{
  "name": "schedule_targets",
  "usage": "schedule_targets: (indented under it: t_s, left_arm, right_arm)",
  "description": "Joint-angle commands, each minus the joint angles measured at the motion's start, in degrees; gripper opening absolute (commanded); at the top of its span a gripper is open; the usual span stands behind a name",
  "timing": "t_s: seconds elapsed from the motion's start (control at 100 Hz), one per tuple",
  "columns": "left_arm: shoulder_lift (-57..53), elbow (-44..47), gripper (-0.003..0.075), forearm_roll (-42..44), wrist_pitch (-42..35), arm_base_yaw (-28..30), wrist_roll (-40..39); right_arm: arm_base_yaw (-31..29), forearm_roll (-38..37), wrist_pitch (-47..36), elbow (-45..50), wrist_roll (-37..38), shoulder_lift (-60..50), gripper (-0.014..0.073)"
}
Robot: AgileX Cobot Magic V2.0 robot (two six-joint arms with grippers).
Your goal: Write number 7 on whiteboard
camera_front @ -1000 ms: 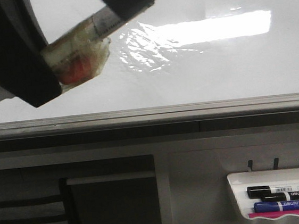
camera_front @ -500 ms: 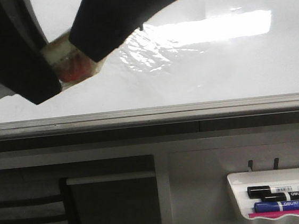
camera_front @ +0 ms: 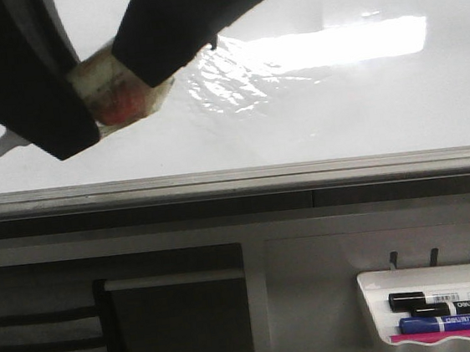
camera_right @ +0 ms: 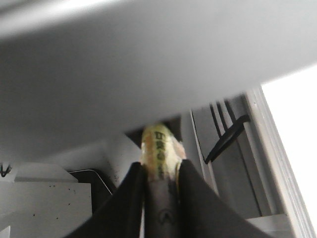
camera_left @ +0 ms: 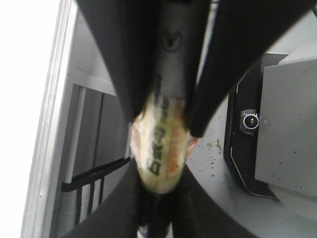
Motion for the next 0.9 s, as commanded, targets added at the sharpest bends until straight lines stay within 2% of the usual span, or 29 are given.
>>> schedule_targets:
  t_s: [0.0, 0.06, 0.13, 0.24, 0.32, 0.45, 0.58, 0.75, 0.83, 0.89]
  left_arm:
    - [-1.08, -2.08, -0.002, -1.29, -2.61, -0.39, -1.51]
    - [-1.08, -2.08, -0.0015, -1.29, -2.5, -0.39, -1.51]
    - [-1.08, -2.08, 0.0042, -1.29, -2.26, -0.39, -1.51]
    - [-1.08, -2.08, 0.0244, -0.81, -2.28, -0.29, -1.67]
    - [-1.79, -2.21, 0.0336, 0.23, -2.7, -0.01, -3.53]
    - [-5.31, -2.21, 0.0347, 1.09, -4.09, 2.58, -7.98]
    - [-11.12, -2.09, 0.0347, 1.09, -4.98, 7.27, -13.11]
    - [-19.58, 3.21, 0.0347, -0.71, -9.83, 15.37, -14.12]
    - [-23.26, 7.4, 0.0347, -3.61, -12.78, 19.38, -14.12]
    - [-26.27, 10.95, 0.0347, -6.12, -15.15, 21.72, -14.12]
  right_arm:
    - [-0.03, 2.34, -2.22, -1.93, -0.68, -1.28, -0.0011]
    - [-0.03, 2.34, -2.11, -1.93, -0.68, -1.28, -0.0036]
    - [-0.03, 2.34, -2.14, -1.93, -0.68, -1.28, -0.0046]
    - [-0.03, 2.05, -2.0, -1.93, -0.68, -1.45, -0.0046]
    - [-0.03, 0.86, -1.79, -1.93, -0.68, -2.2, -0.0045]
    - [-0.03, -2.67, -3.55, -1.93, 3.34, -5.2, -0.0044]
    - [-0.8, -13.38, -3.55, -1.93, 16.75, -9.03, -0.0044]
    - [-3.73, -36.07, -0.8, -1.55, 40.6, -13.02, -0.0044]
    - [-5.91, -40.19, -1.07, 0.95, 50.19, -15.59, -0.0044]
    - [-7.45, -40.69, -3.51, 4.75, 54.1, -17.79, -0.0044]
